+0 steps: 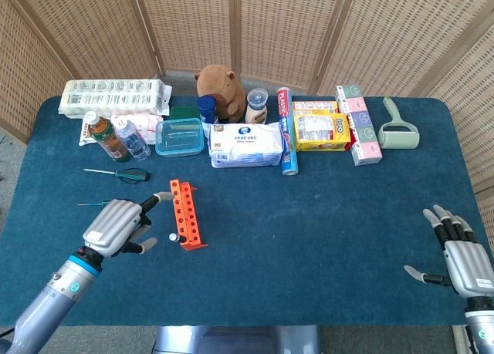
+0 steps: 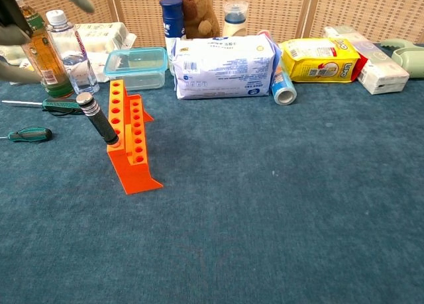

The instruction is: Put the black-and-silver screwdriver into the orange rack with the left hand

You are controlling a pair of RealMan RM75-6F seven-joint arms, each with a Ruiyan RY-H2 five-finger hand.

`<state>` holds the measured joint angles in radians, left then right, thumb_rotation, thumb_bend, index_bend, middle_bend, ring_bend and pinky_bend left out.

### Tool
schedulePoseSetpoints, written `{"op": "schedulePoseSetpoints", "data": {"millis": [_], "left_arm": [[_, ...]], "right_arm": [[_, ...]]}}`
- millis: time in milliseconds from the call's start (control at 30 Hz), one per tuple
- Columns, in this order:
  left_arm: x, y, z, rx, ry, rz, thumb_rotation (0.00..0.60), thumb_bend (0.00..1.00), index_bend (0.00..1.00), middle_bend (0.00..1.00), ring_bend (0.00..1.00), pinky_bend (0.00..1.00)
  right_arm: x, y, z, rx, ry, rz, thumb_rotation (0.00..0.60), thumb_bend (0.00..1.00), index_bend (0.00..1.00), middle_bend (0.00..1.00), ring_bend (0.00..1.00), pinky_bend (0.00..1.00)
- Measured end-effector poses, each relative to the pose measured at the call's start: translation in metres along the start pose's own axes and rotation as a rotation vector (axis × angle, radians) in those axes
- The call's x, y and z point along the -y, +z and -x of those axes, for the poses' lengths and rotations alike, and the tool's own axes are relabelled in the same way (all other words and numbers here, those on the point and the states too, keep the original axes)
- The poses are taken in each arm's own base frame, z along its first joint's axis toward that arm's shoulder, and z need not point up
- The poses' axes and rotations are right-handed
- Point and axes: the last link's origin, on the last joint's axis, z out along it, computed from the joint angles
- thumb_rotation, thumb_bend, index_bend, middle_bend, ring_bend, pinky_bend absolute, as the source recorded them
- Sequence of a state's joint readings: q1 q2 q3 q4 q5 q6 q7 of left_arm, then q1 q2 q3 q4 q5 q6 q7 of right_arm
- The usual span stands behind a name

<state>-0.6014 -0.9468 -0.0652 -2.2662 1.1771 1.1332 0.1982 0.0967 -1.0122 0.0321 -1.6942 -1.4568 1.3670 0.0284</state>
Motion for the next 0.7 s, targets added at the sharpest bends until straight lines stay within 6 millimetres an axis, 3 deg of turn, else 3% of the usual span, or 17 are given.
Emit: {"op": "schedulePoseSetpoints", "data": {"millis": [333, 700], "left_arm": [[0.004, 0.013, 0.021, 0.0, 0.004, 0.027, 0.6, 0.24, 0.16, 0.93, 1.0, 1.0], [0.001, 0.017, 0.026, 0.017, 0.024, 0.01, 0.6, 0.24, 0.16, 0.93, 1.0, 1.0]], "right_arm": [[-0.001, 0.001, -0.001, -0.003, 0.004, 0.006, 0.413, 0.0, 0.04, 0.0, 0.0, 0.0], [-0.002, 0.0, -0.002, -0.004, 0.013, 0.004, 0.411, 0.0, 0.04, 0.0, 0.0, 0.0]]}}
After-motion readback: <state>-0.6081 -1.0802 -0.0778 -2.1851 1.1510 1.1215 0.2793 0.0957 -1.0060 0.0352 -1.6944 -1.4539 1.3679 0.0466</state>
